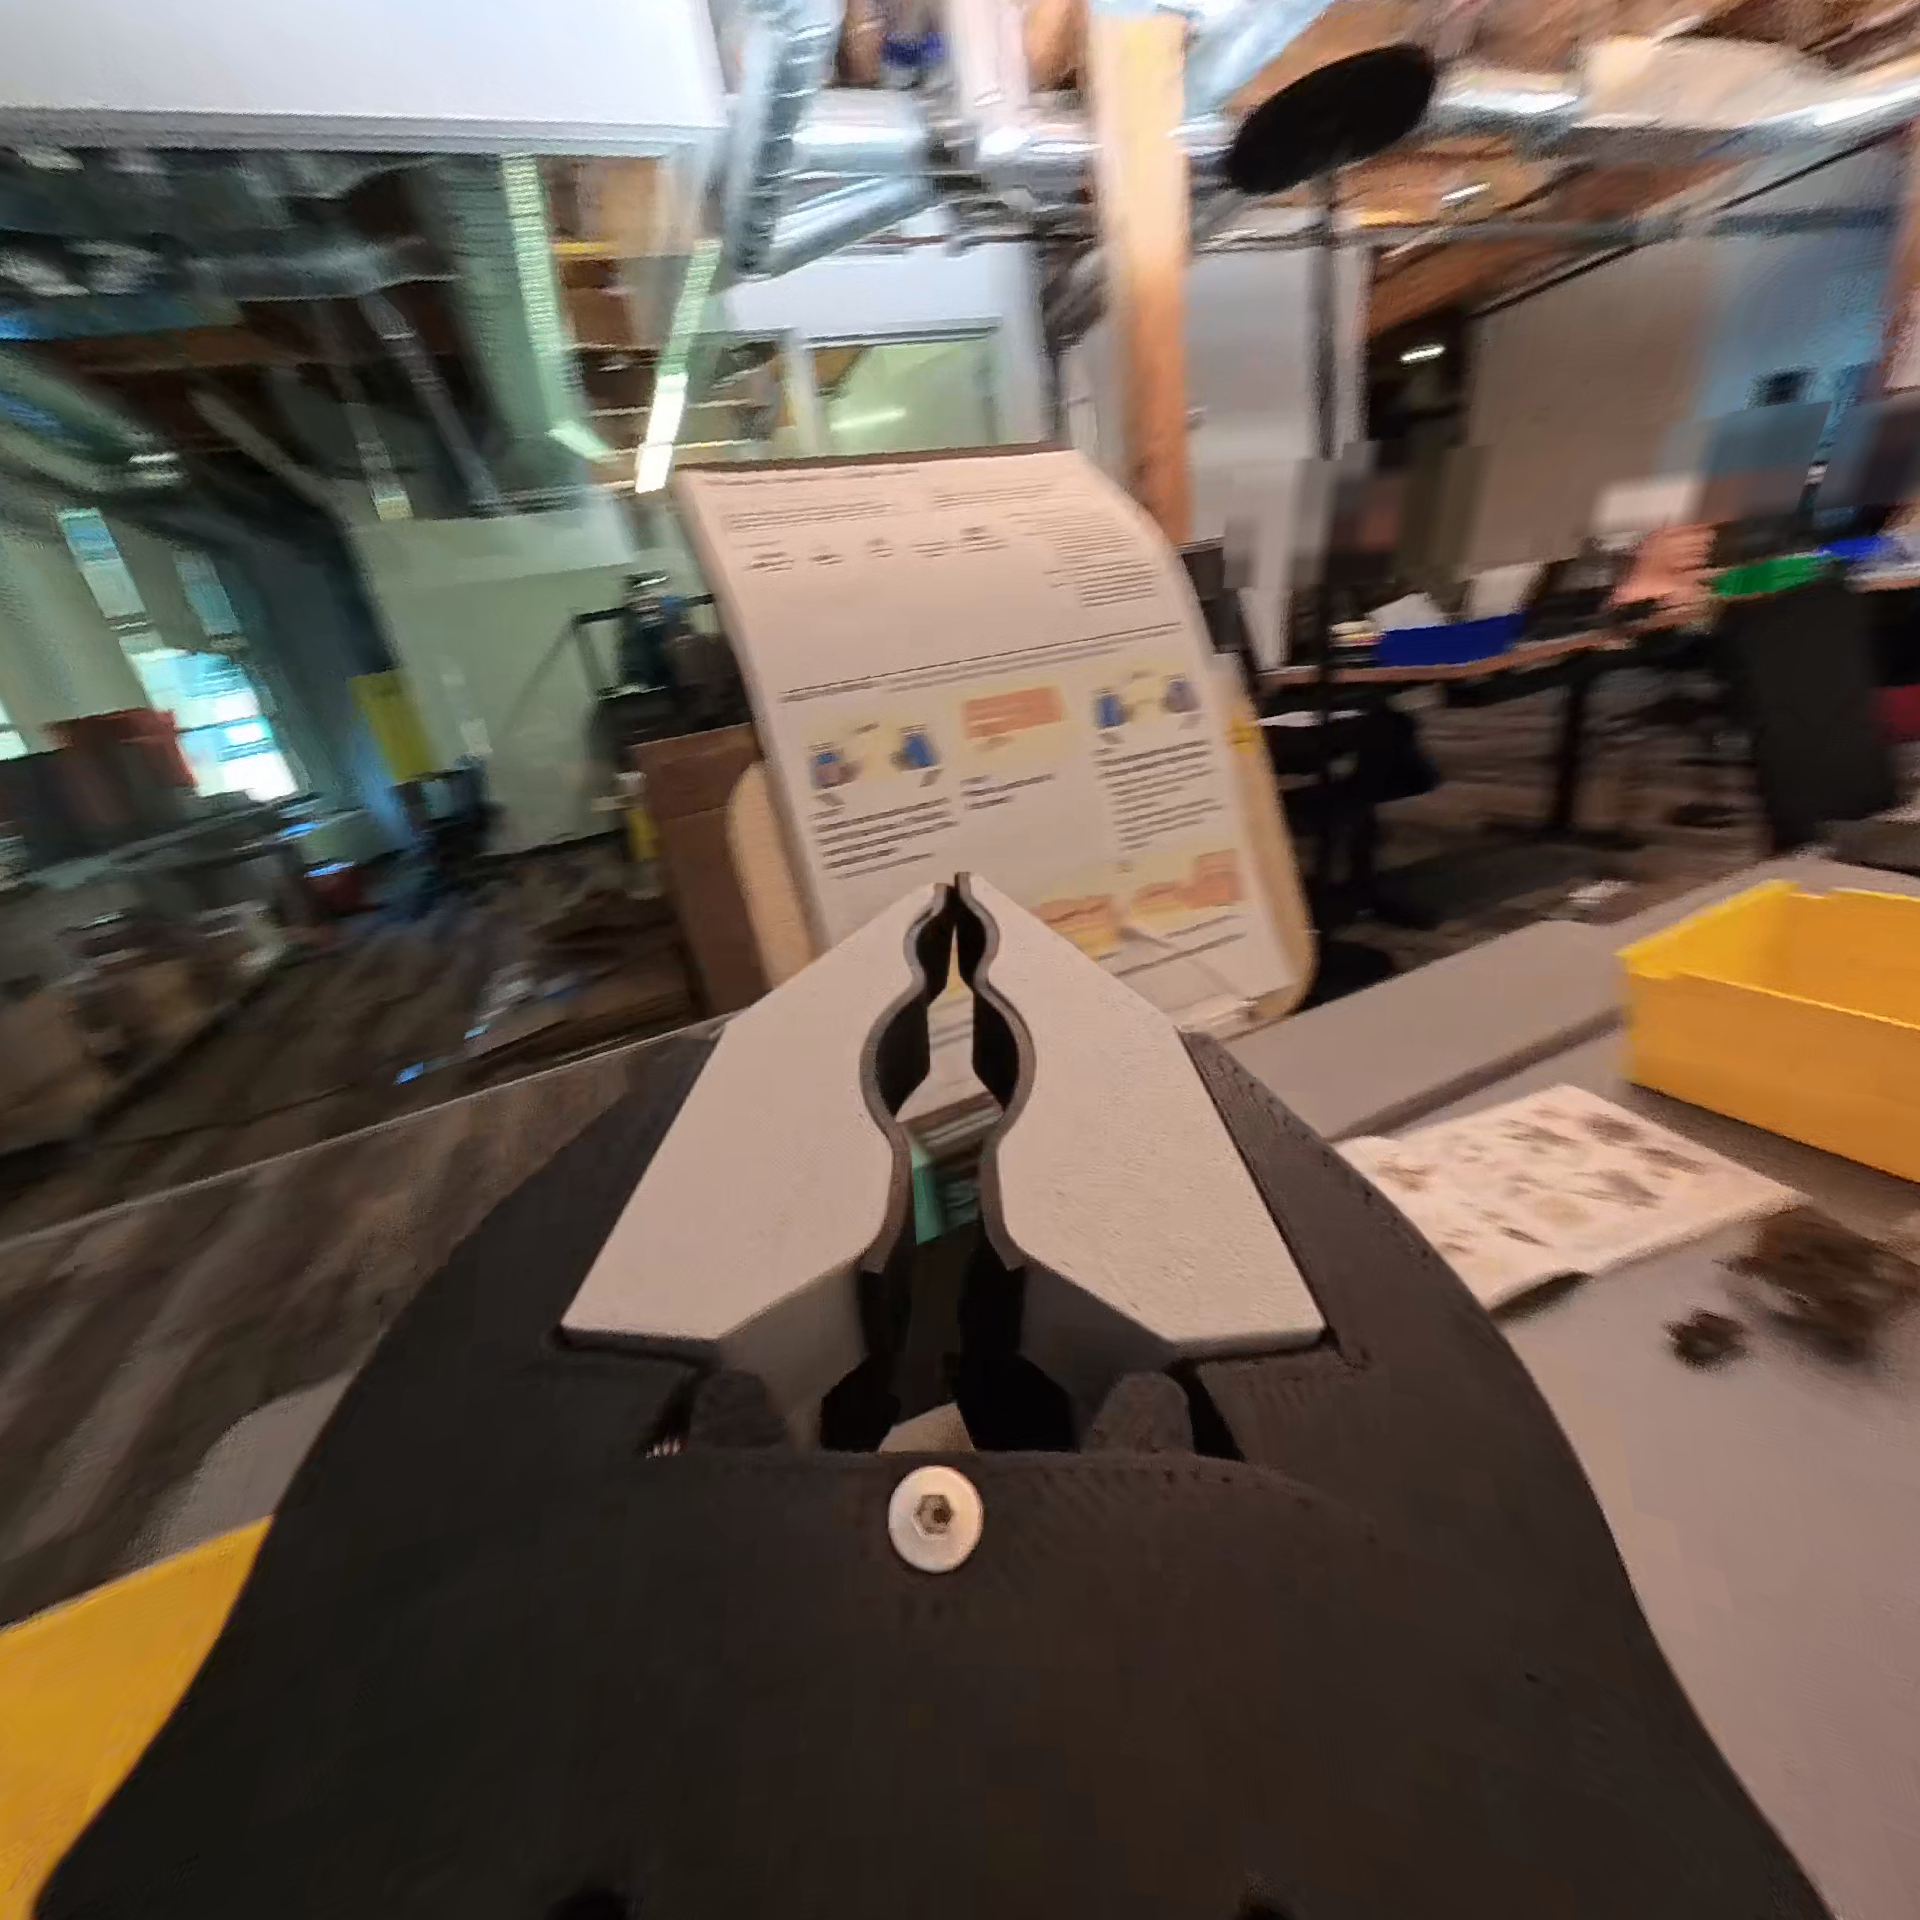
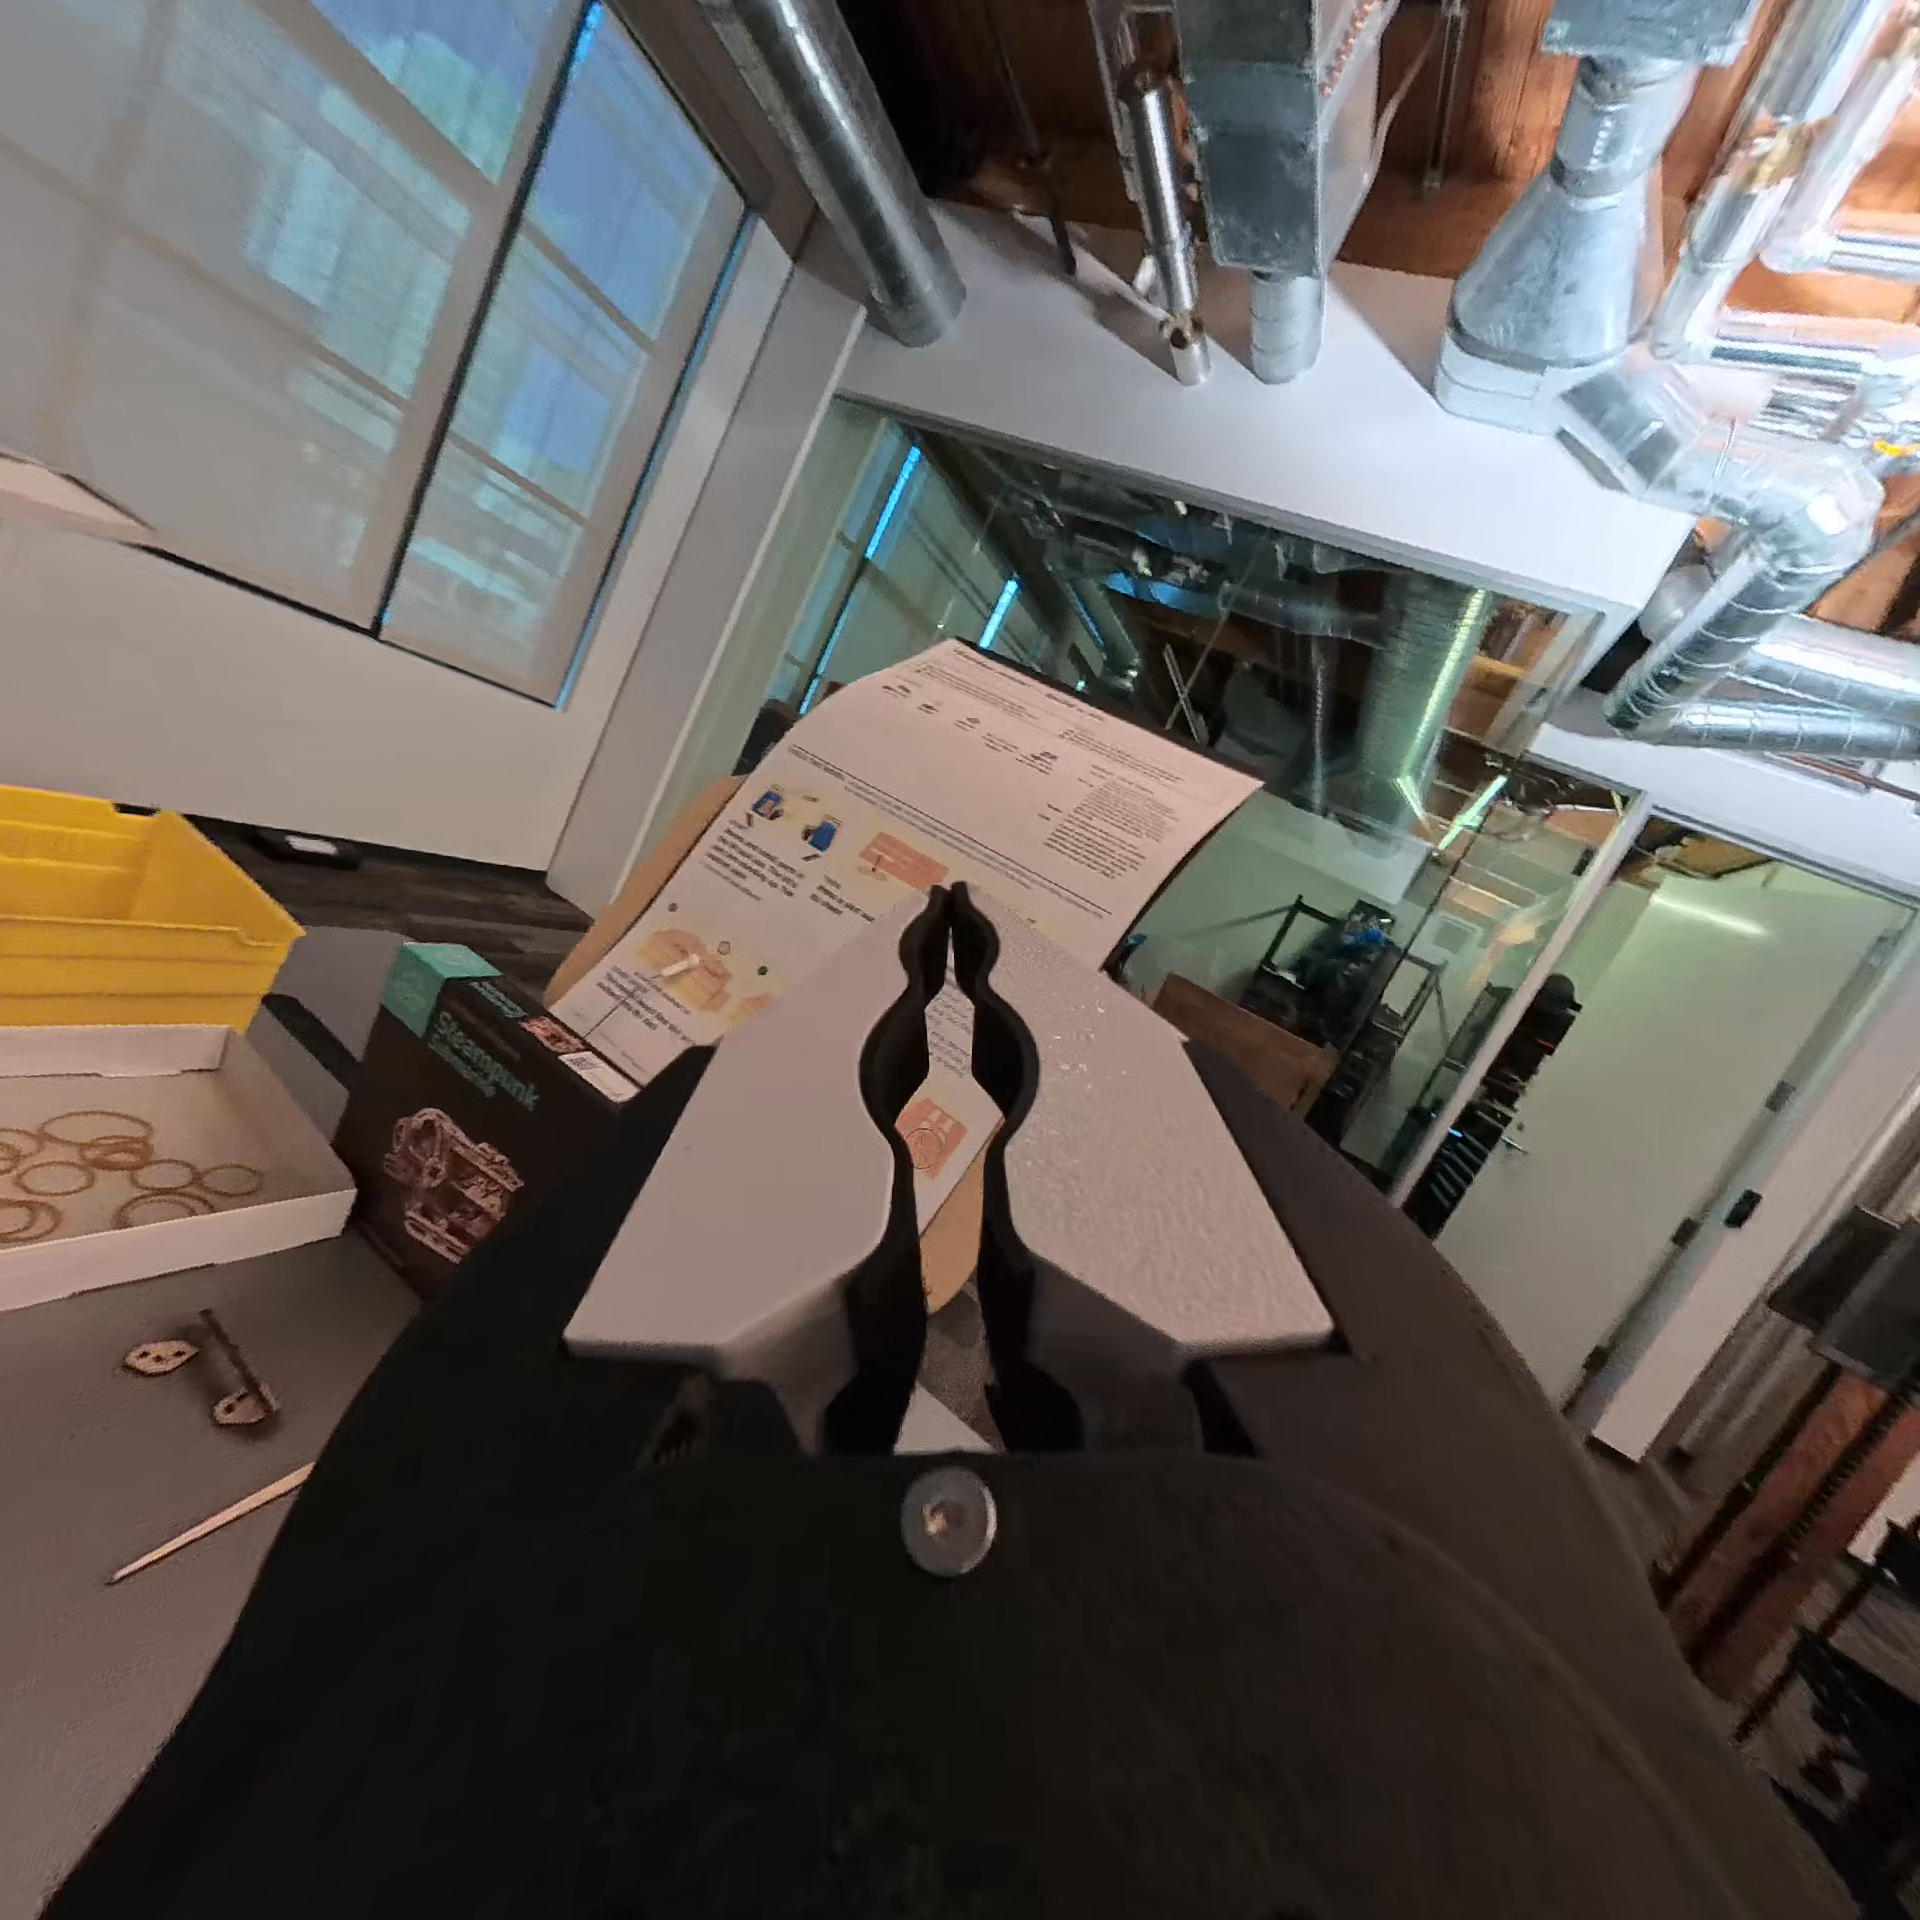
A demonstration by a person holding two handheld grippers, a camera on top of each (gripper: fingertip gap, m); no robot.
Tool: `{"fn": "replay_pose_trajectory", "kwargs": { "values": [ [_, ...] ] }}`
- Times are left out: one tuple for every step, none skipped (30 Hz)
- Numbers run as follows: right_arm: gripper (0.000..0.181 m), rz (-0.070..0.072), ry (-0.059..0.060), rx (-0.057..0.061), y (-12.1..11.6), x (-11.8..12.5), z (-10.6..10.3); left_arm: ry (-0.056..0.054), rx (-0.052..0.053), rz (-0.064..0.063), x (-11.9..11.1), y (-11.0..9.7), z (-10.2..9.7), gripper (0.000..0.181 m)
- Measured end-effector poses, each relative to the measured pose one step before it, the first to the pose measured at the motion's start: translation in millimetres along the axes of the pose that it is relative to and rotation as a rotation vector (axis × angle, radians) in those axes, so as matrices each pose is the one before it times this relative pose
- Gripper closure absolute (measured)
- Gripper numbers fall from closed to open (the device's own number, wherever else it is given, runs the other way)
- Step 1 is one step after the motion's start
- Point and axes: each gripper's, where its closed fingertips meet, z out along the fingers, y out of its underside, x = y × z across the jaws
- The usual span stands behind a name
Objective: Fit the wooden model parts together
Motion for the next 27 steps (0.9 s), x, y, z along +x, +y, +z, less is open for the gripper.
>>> {"fn": "replay_pose_trajectory", "kwargs": {
  "values": [
    [0.181,-0.0051,-0.0061,-0.0115,-0.87,-0.34,-1.35,0.0715,0.0077,-0.0100,13.49,-1.00,1.67,0.181],
    [0.181,-0.0056,0.0095,-0.0126,-0.76,2.31,-1.87,0.0375,-0.0005,-0.0254,8.61,0.63,2.92,0.181],
    [0.181,-0.0013,-0.0129,0.0033,-2.91,-1.22,-2.25,0.0493,-0.0002,-0.0255,10.62,1.32,3.79,0.181],
    [0.181,0.0129,-0.0460,0.0171,-4.83,-6.10,-2.33,0.0757,0.0002,-0.0259,14.77,2.03,5.00,0.181],
    [0.181,0.0316,-0.0325,0.0233,-5.77,-3.91,-1.75,0.0764,-0.0153,-0.0366,14.51,5.22,6.12,0.181],
    [0.181,0.0342,-0.0175,0.0383,-7.36,-1.99,-1.62,0.0797,-0.0183,-0.0520,14.20,6.03,7.17,0.181],
    [0.181,0.0400,-0.0421,0.0555,-8.68,-5.87,-0.97,0.1163,0.0007,-0.0593,18.71,4.13,7.54,0.181],
    [0.181,0.0544,-0.0635,0.0463,-6.36,-8.53,0.57,0.1365,0.0104,-0.0600,20.62,3.23,7.46,0.181],
    [0.181,0.0691,-0.0716,0.0327,-3.25,-9.00,1.96,0.1223,0.0083,-0.0563,17.32,3.65,7.33,0.181],
    [0.181,0.0796,-0.0883,0.0273,-0.99,-10.68,3.13,0.0890,0.0021,-0.0618,11.43,4.72,7.05,0.181],
    [0.181,0.0889,-0.0978,0.0170,2.30,-11.21,4.40,0.0896,-0.0032,-0.0673,10.55,4.70,6.06,0.181],
    [0.181,0.0893,-0.0936,0.0087,4.95,-9.36,5.03,0.0942,-0.0118,-0.0590,11.39,4.69,4.71,0.181],
    [0.181,0.0770,-0.0863,0.0065,6.10,-7.70,4.77,0.0719,-0.0123,-0.0392,8.66,3.29,2.85,0.181],
    [0.181,0.0647,-0.0620,0.0046,6.55,-3.25,4.05,0.0300,-0.0080,-0.0166,3.73,0.77,0.45,0.181],
    [0.179,0.0504,-0.0279,-0.0009,6.17,1.82,2.86,0.0032,-0.0100,0.0172,2.02,-0.51,-1.79,0.181],
    [0.179,0.0344,-0.0218,-0.0022,4.72,1.69,1.21,-0.0273,-0.0135,0.0461,-0.44,-1.44,-2.91,0.181],
    [0.180,0.0225,-0.0257,0.0019,2.71,0.03,-0.22,-0.0484,-0.0022,0.0544,-2.73,-4.47,-3.21,0.181],
    [0.181,0.0209,-0.0192,-0.0041,2.25,0.52,-1.57,-0.0524,0.0117,0.0481,-3.70,-7.63,-2.27,0.181],
    [0.180,0.0197,0.0004,-0.0114,2.74,3.18,-2.80,-0.0462,0.0050,0.0410,-4.42,-7.50,-0.45,0.181],
    [0.180,0.0082,-0.0011,-0.0139,3.56,2.45,-3.67,-0.0437,-0.0112,0.0285,-5.42,-4.73,1.46,0.181],
    [0.177,0.0078,-0.0064,-0.0085,3.27,1.17,-4.03,-0.0406,-0.0171,0.0132,-5.39,-2.27,3.28,0.181],
    [0.175,0.0100,-0.0048,-0.0053,2.83,1.31,-4.53,-0.0271,-0.0197,0.0067,-2.95,-0.04,4.24,0.175],
    [0.175,0.0044,0.0112,-0.0042,2.22,3.47,-5.21,-0.0215,-0.0208,0.0115,-1.36,2.82,4.07,0.175],
    [0.174,-0.0071,0.0310,-0.0043,1.57,6.02,-5.61,-0.0300,-0.0104,0.0165,-2.23,4.14,3.33,0.178],
    [0.174,-0.0159,0.0393,-0.0021,0.82,6.74,-5.76,-0.0350,-0.0035,0.0144,-2.74,6.59,2.04,0.181],
    [0.174,-0.0151,0.0351,0.0011,-0.13,6.16,-5.51,-0.0258,0.0005,0.0154,-2.27,8.35,1.40,0.181],
    [0.174,-0.0073,0.0371,0.0022,-0.65,6.52,-5.02,-0.0109,-0.0002,0.0244,-2.71,6.81,2.49,0.181]
  ]
}}
